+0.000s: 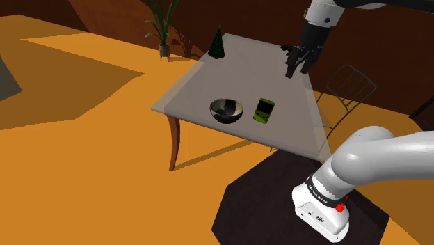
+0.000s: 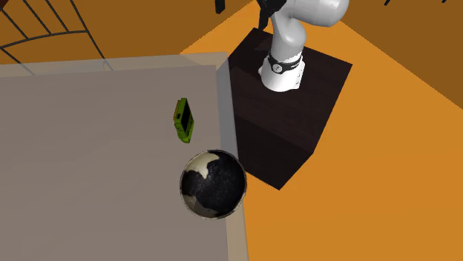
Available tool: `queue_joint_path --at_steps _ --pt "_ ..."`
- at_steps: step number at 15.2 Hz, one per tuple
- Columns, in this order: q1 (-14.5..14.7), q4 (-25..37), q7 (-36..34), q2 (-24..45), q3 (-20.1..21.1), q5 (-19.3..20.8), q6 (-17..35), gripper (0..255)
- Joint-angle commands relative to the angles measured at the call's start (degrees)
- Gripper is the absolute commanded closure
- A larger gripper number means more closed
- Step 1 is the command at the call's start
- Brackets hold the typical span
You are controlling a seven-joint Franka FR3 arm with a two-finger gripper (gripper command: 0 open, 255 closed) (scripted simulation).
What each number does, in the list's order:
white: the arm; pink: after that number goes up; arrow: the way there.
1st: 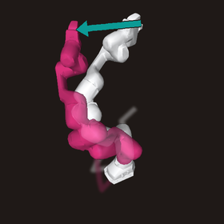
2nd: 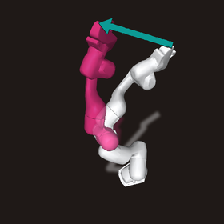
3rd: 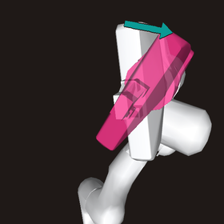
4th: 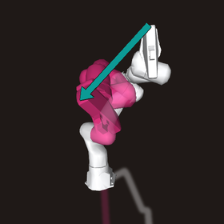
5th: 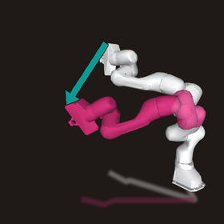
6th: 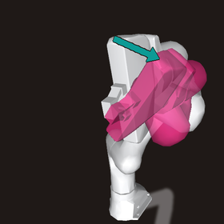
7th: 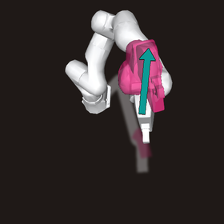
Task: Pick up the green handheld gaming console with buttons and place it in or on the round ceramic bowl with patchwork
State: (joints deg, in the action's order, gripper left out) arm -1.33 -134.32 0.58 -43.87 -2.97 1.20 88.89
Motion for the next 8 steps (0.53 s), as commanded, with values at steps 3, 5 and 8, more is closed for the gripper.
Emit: queue_joint_path --at_steps 3,5,8 --pt "-0.22 -3.57 2.08 -0.2 -1.32 1.21 4.17 0" --pt "-0.49 -6.82 4.13 0.02 -2.72 2.43 8.47 0" --pt "-0.94 -11.1 7.17 1.21 -4.97 4.25 15.22 0"
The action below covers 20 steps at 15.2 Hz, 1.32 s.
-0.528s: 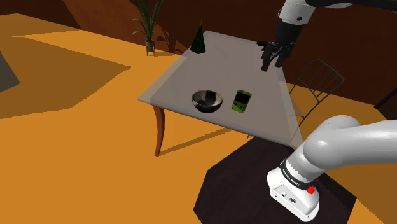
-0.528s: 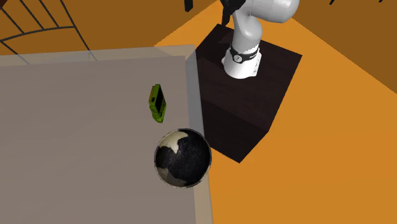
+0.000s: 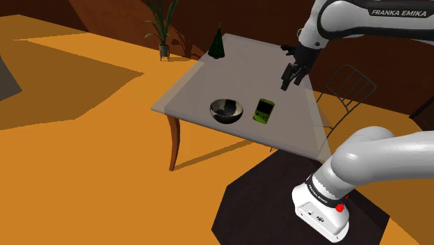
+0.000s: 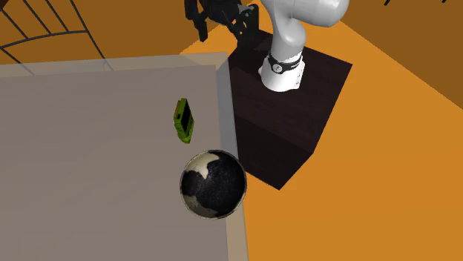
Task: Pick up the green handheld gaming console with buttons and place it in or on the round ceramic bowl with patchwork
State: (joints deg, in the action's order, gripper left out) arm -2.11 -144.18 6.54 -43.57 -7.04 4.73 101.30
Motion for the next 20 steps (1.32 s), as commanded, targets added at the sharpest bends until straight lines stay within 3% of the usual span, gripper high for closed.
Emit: queue_joint_path --at_steps 1,7,13,20 --pt "-0.32 -2.49 2.22 1.55 -1.69 1.31 5.14 0" --pt "-1.11 -8.0 8.36 8.22 -6.82 4.48 20.0 0" --pt "-0.64 -9.66 15.3 19.61 -12.61 5.55 35.79 0" --pt "0.2 -10.99 16.76 25.49 -14.22 4.6 43.17 0"
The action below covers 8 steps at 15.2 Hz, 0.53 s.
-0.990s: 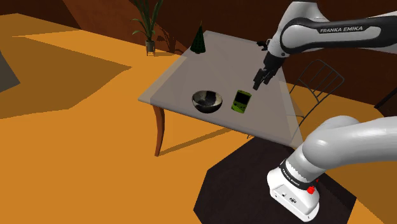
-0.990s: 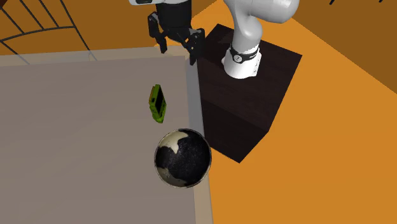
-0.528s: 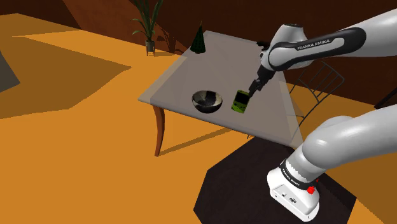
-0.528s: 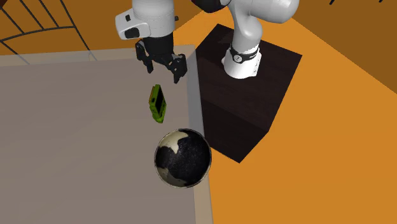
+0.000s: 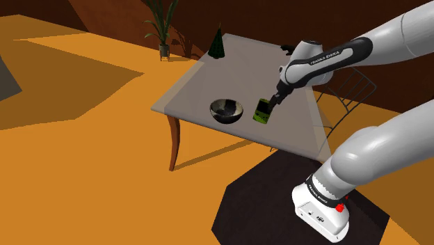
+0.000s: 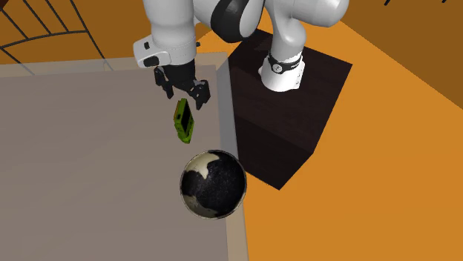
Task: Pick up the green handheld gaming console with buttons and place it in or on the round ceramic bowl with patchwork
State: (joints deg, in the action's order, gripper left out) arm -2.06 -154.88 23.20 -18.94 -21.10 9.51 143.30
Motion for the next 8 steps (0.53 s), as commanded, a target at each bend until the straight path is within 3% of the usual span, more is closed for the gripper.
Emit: queue_joint_path --at_steps 1,8 --pt "0.31 -0.46 0.27 1.7 -0.35 -0.38 2.19 0" --pt "0.4 -0.56 0.38 2.2 -0.46 -0.52 2.77 0"
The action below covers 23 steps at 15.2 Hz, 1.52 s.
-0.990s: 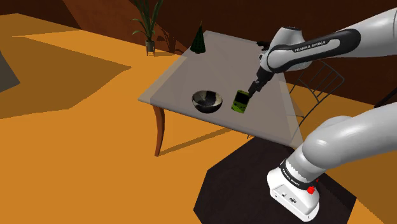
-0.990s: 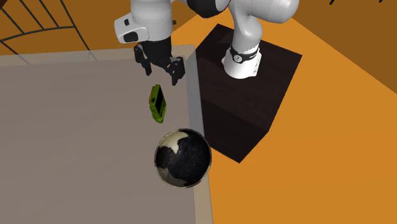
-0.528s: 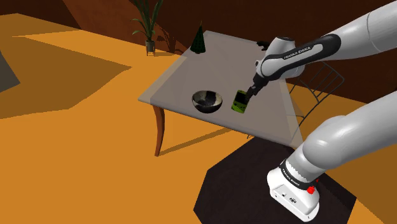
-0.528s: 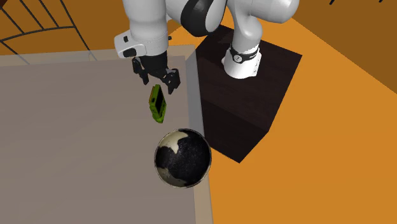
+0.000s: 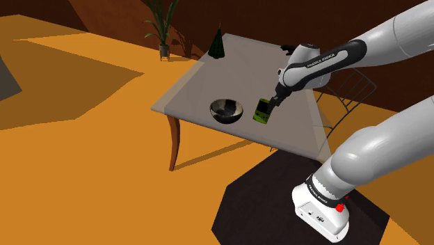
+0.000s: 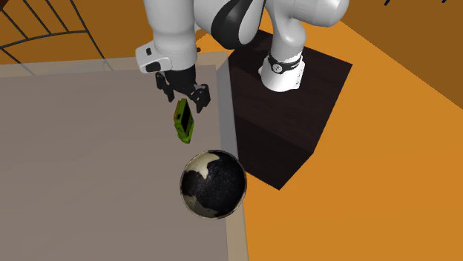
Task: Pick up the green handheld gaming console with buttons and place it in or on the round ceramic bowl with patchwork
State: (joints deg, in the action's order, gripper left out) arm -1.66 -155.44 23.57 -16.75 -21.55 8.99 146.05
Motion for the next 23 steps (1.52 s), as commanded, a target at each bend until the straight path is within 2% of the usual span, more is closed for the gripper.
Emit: queue_joint_path --at_steps 1,2,11,23 --pt "0.0 0.0 0.0 0.0 0.0 0.0 0.0 0" --pt "0.0 0.0 0.0 0.0 0.0 0.0 0.0 255" --pt "0.0 0.0 0.0 0.01 0.0 0.0 0.01 255" --pt "-0.82 4.19 -1.16 -7.62 1.9 0.97 -11.71 255"
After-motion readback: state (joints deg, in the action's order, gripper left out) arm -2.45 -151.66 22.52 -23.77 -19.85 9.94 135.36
